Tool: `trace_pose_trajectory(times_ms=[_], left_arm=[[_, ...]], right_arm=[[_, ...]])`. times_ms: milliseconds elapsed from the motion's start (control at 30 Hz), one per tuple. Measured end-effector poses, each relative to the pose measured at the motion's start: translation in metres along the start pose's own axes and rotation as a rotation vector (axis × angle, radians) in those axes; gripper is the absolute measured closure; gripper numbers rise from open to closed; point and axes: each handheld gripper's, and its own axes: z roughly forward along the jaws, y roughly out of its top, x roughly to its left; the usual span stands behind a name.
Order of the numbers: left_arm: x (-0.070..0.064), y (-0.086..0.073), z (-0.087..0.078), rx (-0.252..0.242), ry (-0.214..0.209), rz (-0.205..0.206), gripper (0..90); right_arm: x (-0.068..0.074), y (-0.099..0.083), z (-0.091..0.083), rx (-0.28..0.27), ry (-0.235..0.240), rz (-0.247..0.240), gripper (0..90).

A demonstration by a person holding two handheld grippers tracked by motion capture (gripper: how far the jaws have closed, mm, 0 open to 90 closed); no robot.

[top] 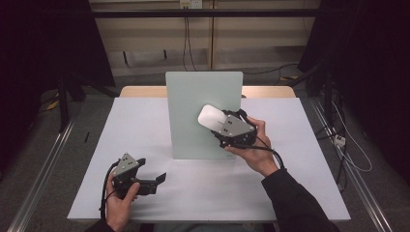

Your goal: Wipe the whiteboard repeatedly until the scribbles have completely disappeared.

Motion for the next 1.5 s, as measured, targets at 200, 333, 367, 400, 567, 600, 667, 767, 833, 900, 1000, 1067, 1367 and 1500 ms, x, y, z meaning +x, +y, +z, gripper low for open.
trace_pose_trajectory(times_ms=[200, 333, 367, 400, 567, 600, 667, 767, 833, 900, 1000, 1067, 1367, 1500], left_arm=[[0.000, 0.000, 0.000, -0.002, 0.002, 0.006, 4.1], [-0.002, 0.001, 0.000, 0.001, -0.004, 0.012, 4.1], [-0.002, 0.001, 0.000, 0.001, -0.003, 0.009, 4.1], [-0.001, 0.000, 0.000, 0.001, -0.003, 0.012, 4.1], [0.000, 0.000, 0.000, -0.002, 0.001, 0.006, 4.1], [-0.001, 0.000, 0.000, 0.000, 0.001, 0.010, 4.1], [-0.002, 0.000, 0.000, 0.000, -0.004, 0.008, 4.1], [-0.002, 0.000, 0.000, 0.001, -0.002, 0.008, 4.1], [-0.002, 0.000, 0.000, 0.002, -0.002, 0.009, 4.1], [-0.001, 0.000, 0.000, 0.000, -0.003, 0.011, 4.1], [-0.002, 0.000, 0.000, 0.000, -0.005, 0.009, 4.1], [-0.002, 0.000, 0.000, 0.001, -0.003, 0.009, 4.1], [-0.002, 0.000, 0.001, 0.003, -0.001, 0.010, 4.1], [-0.002, 0.000, 0.001, 0.004, -0.003, 0.016, 4.1]], right_arm=[[-0.019, 0.007, -0.006, -0.005, -0.038, 0.003, 31.1], [-0.028, 0.012, -0.010, -0.009, -0.064, 0.008, 31.1], [-0.030, 0.012, -0.011, -0.012, -0.073, 0.015, 31.1], [-0.032, 0.012, -0.011, -0.016, -0.077, 0.019, 31.1], [-0.027, 0.008, -0.010, -0.019, -0.075, 0.020, 31.1], [-0.024, 0.007, -0.010, -0.016, -0.070, 0.017, 31.1], [-0.017, 0.003, -0.007, -0.010, -0.054, 0.012, 31.1], [-0.004, -0.003, -0.004, -0.002, -0.029, 0.000, 31.1], [0.004, -0.007, -0.001, 0.004, -0.006, -0.003, 31.1], [0.013, -0.011, 0.001, 0.013, 0.012, -0.010, 31.1], [0.025, -0.017, 0.004, 0.032, 0.042, -0.022, 31.1], [0.032, -0.020, 0.006, 0.045, 0.059, -0.041, 31.1], [0.033, -0.020, 0.006, 0.048, 0.052, -0.062, 31.1], [0.019, -0.014, 0.001, 0.028, 0.006, -0.046, 31.1]])
